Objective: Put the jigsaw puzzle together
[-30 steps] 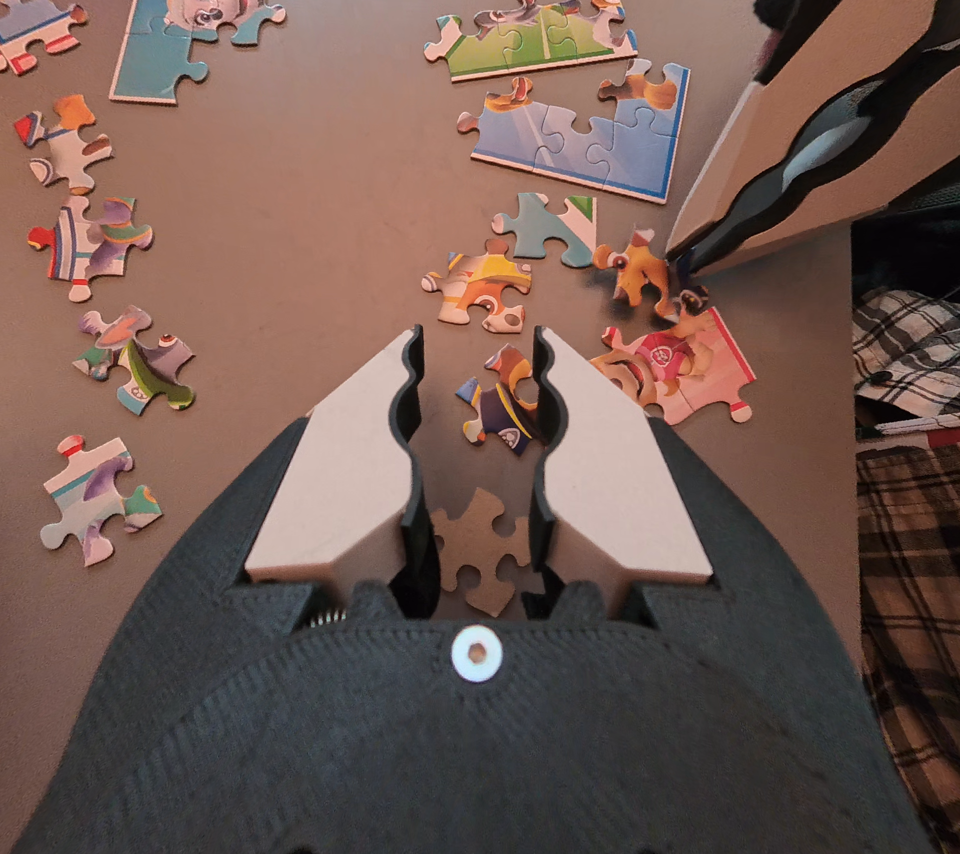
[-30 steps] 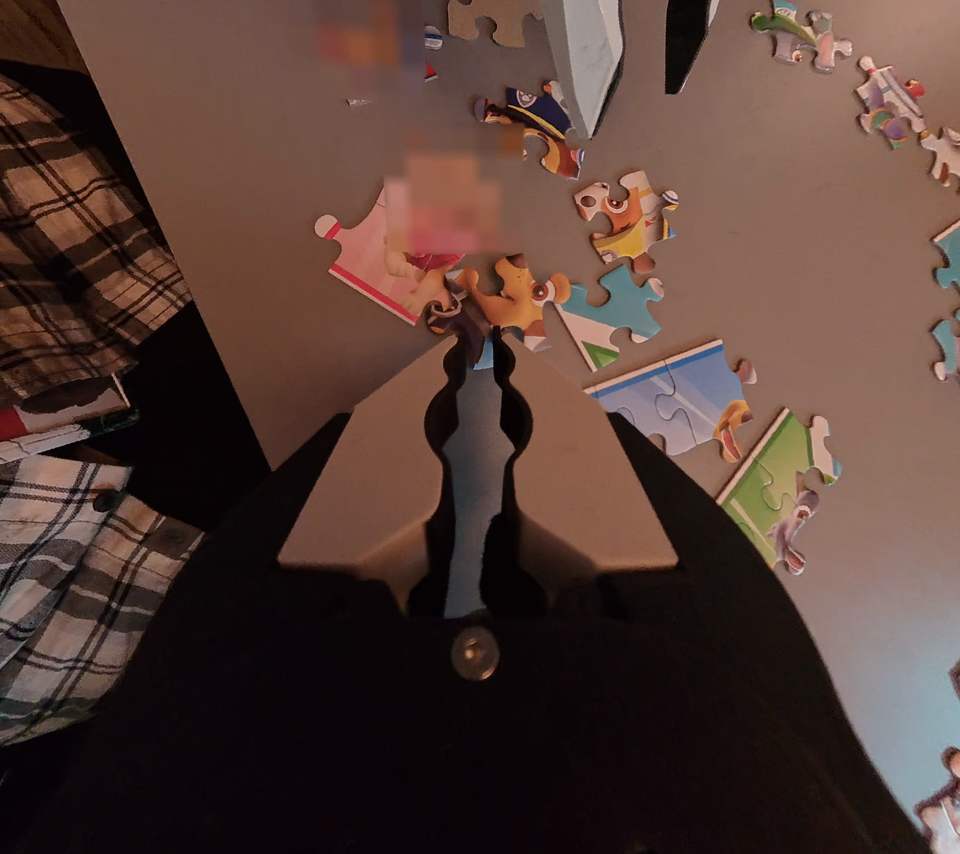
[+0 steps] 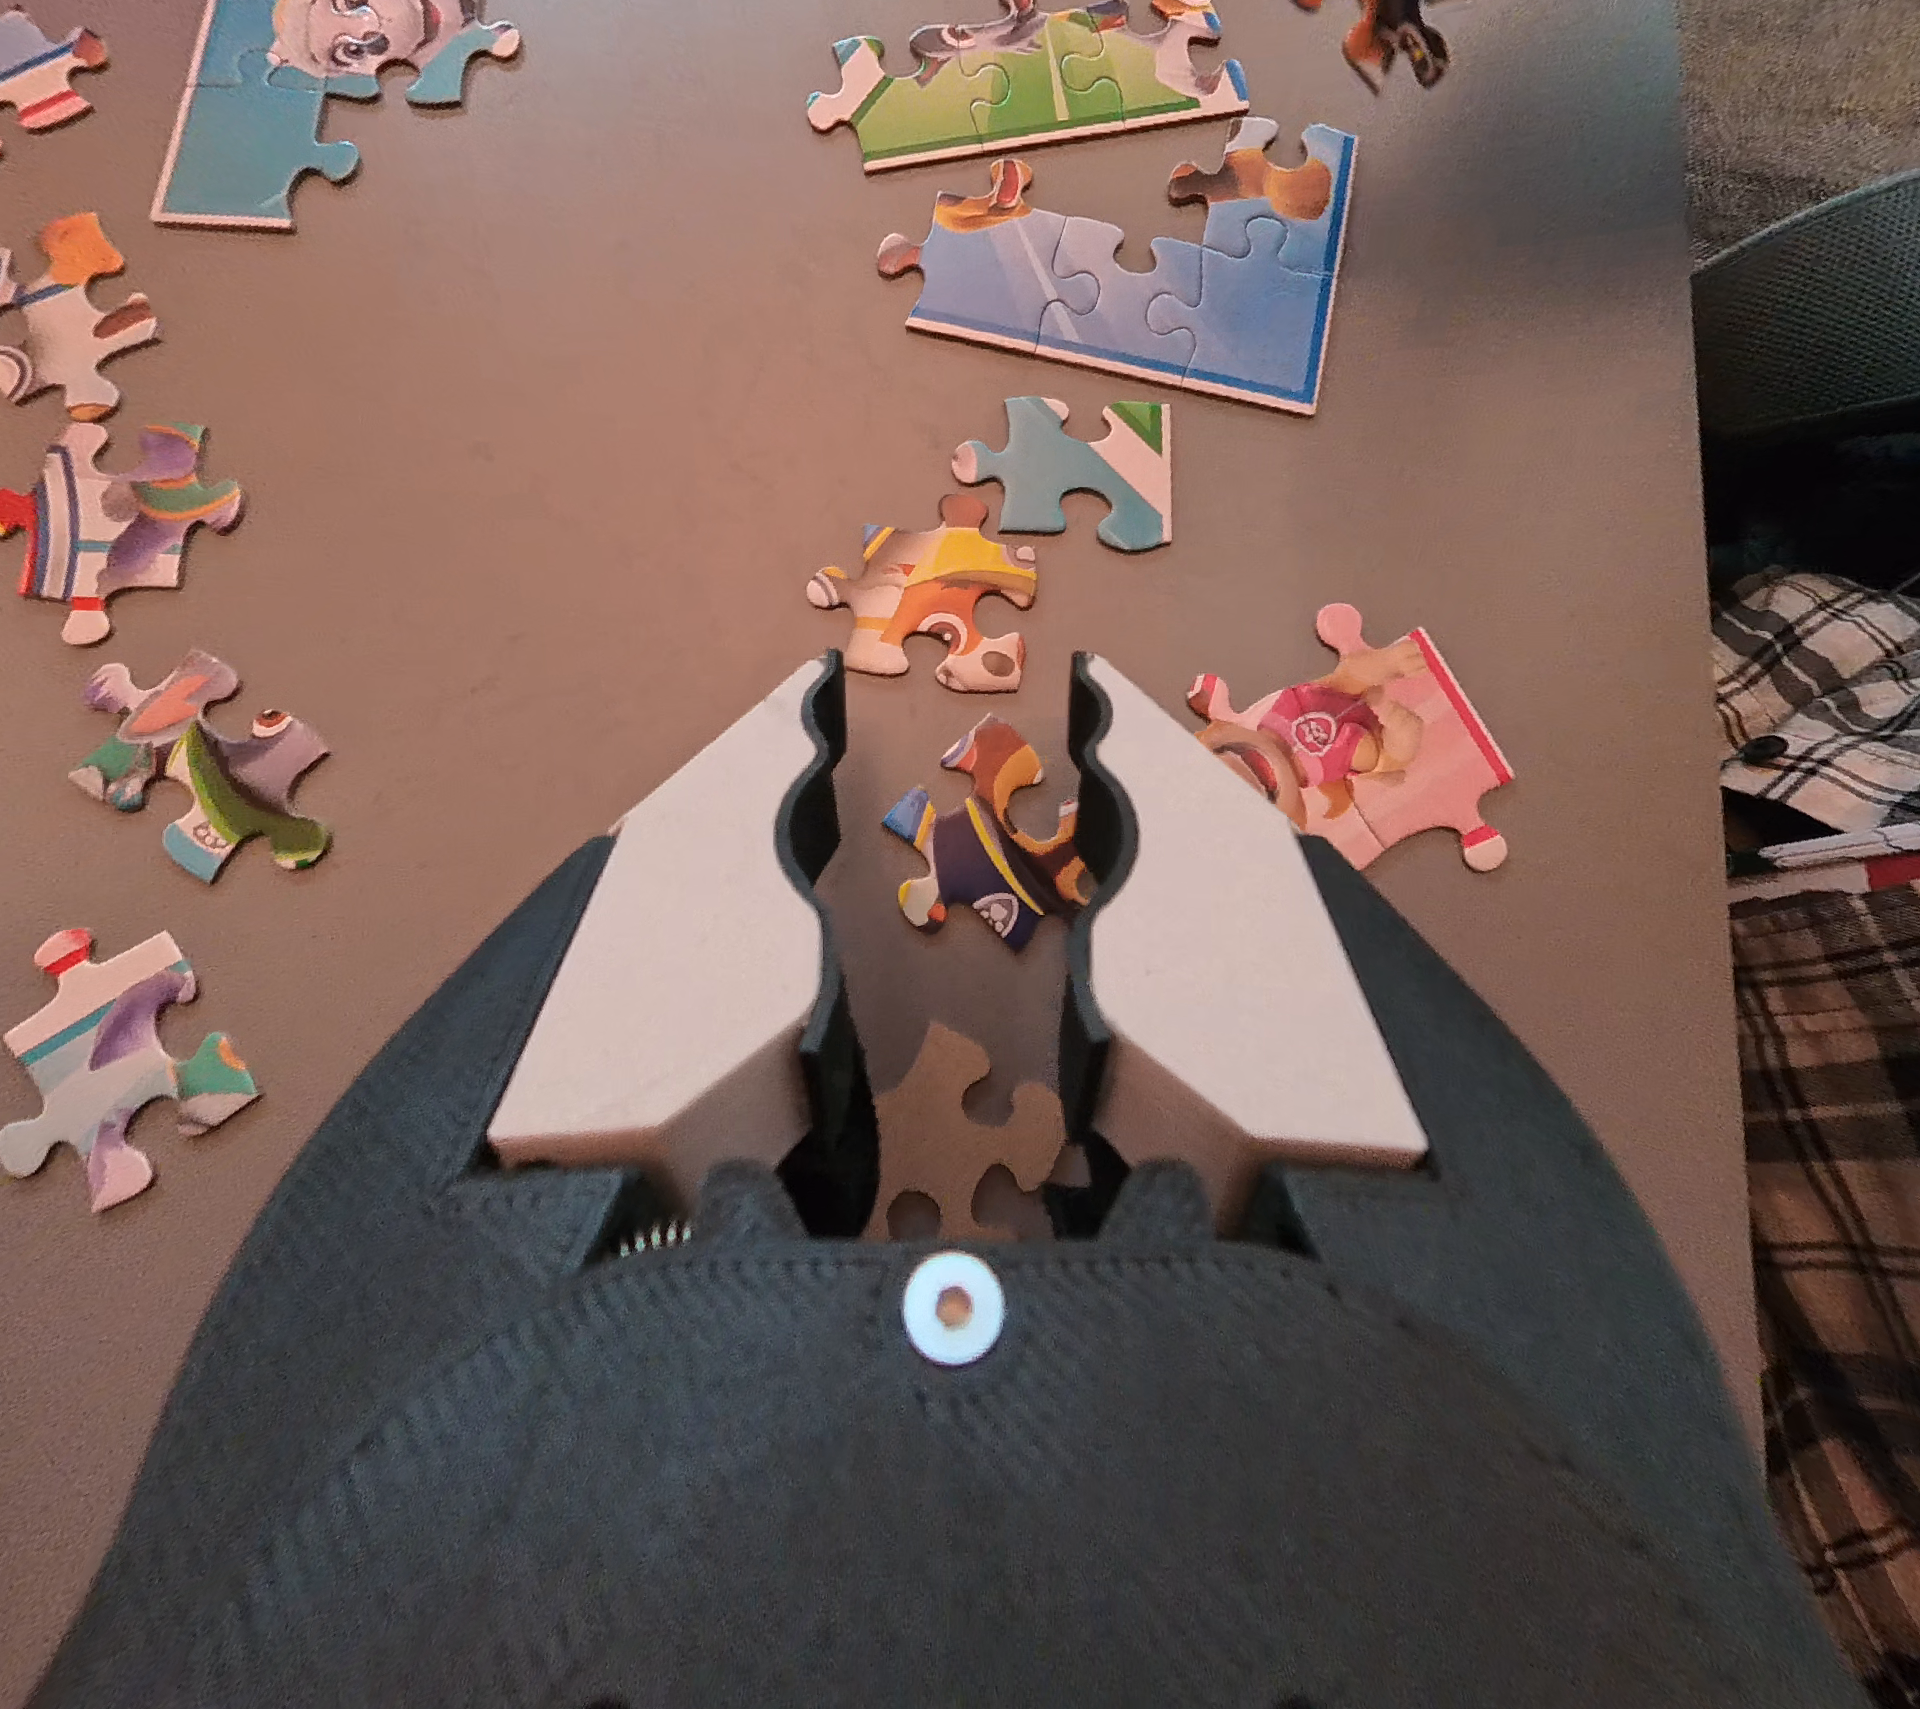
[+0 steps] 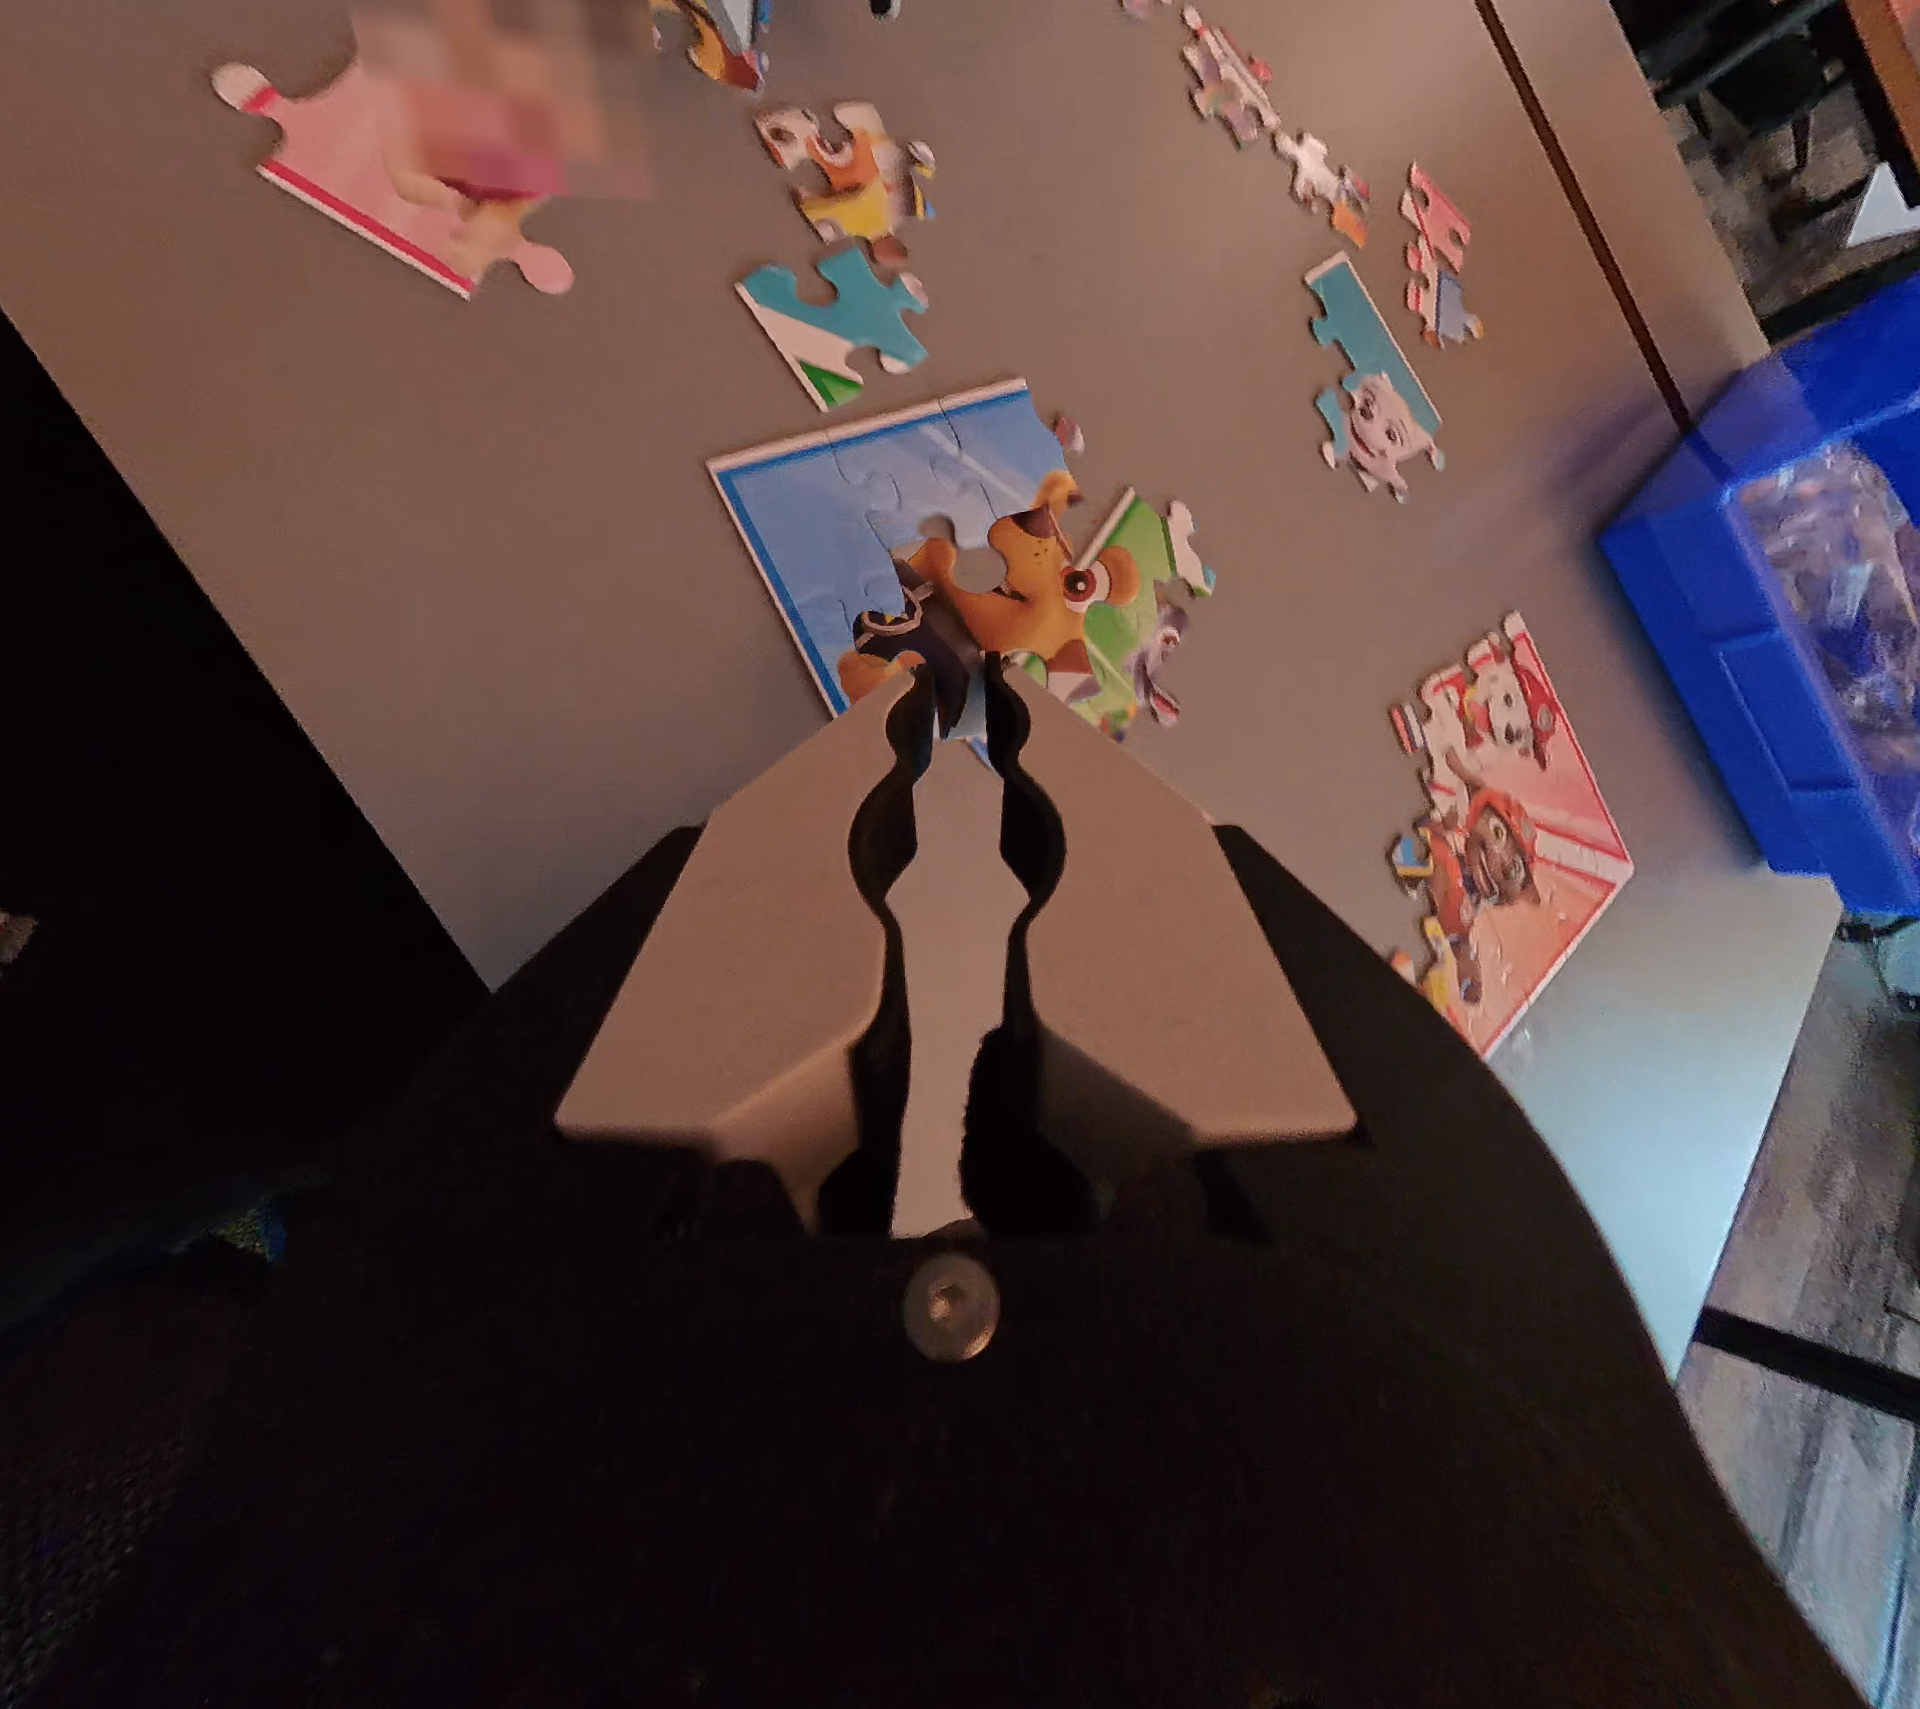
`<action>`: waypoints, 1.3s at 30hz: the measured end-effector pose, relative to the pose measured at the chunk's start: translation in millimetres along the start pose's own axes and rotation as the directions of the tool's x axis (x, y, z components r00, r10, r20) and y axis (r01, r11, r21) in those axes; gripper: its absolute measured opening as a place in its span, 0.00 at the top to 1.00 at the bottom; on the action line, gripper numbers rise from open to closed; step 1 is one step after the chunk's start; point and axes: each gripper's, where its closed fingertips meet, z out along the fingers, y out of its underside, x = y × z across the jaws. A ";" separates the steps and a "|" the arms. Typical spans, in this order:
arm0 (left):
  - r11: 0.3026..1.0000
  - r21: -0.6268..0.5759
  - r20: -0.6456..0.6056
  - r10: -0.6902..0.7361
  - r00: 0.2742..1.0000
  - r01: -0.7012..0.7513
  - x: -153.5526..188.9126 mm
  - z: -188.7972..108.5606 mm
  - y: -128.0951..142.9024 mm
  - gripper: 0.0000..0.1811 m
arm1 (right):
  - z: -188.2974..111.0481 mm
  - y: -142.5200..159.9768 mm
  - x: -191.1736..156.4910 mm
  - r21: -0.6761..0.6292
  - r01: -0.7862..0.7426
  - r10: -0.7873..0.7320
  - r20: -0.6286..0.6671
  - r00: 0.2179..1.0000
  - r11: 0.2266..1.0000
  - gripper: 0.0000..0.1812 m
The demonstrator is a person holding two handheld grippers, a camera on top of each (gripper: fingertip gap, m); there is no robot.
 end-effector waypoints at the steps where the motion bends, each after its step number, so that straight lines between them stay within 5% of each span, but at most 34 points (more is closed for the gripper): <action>1: 1.000 0.000 0.000 0.002 1.000 -0.002 0.5 0.3 -0.2 0.77 | -1.7 5.8 2.2 -0.012 -0.007 0.007 -0.003 1.000 1.000 0.96; 17: 0.995 -0.102 0.010 -0.011 1.000 0.012 -4.2 7.7 15.7 0.74 | -13.1 73.4 -4.4 -0.199 -0.172 0.194 0.092 0.977 0.965 0.96; 25: 0.994 -0.107 0.036 0.000 0.999 0.004 -3.6 21.3 5.7 0.74 | -13.2 70.8 -11.5 -0.169 -0.244 0.267 0.132 0.955 0.955 0.96; 31: 0.995 -0.100 0.048 0.007 0.999 -0.002 -4.4 24.4 2.2 0.83 | -15.2 69.9 -13.0 -0.155 -0.271 0.292 0.134 0.947 0.950 0.95; 39: 0.992 -0.069 0.046 -0.107 0.993 0.110 -23.3 -28.3 20.2 0.77 | -26.1 36.5 -16.4 -0.057 -0.287 0.292 0.144 0.945 0.956 0.85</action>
